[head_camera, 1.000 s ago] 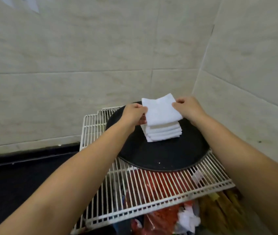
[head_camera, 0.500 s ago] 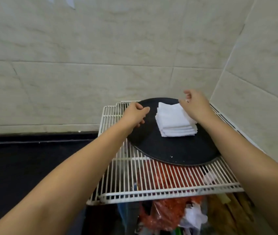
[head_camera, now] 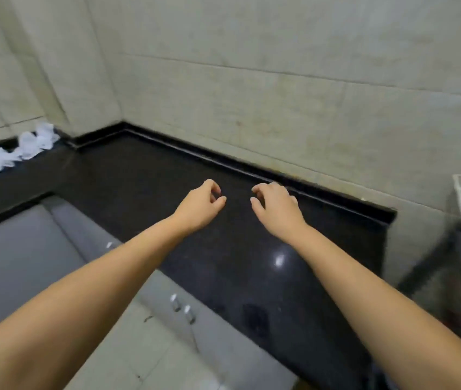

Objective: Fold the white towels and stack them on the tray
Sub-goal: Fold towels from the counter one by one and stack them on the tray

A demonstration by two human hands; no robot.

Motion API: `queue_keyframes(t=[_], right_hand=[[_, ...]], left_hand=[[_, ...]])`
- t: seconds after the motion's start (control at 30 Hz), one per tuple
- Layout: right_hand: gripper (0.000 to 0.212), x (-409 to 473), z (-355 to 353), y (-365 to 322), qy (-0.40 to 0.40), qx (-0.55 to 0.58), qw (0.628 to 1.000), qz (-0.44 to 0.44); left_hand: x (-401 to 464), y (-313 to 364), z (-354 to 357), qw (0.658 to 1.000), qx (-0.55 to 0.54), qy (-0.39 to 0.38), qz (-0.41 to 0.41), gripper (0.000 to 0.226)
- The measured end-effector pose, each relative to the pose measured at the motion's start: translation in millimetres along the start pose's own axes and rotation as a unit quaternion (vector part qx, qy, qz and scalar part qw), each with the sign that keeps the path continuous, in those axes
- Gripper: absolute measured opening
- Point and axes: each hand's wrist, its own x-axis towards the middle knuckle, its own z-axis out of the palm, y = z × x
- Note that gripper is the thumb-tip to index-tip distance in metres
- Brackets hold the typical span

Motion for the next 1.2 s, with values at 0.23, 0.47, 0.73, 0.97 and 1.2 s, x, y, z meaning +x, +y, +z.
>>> queue_keyframes(t=[0.23,0.47,0.73,0.97,1.2], right_hand=[[0.038,31,152,-172,-0.131,-0.054,0.979,-0.144],[0.038,91,263,-260,-0.218,-0.079,0.949,-0.213],[0.039,226,354,-367,-0.262,-0.071,0.921,-0.281],[0.042,317,434,-472,-0.291,-0.090,0.894,-0.330],[0.041,402,527,-570,-0.304,-0.081,0.897,-0.311]], left_hand=[[-50,-192,-109,0.985,0.062,0.052,-0.151,0.022],[-43,-339,-155,0.965,0.066,0.011,-0.252,0.030],[36,-459,-233,0.946,0.062,0.029,-0.317,0.029],[78,-567,-305,0.927,0.030,0.066,-0.368,0.028],[145,-699,-383,0.929,0.013,0.070,-0.364,0.021]])
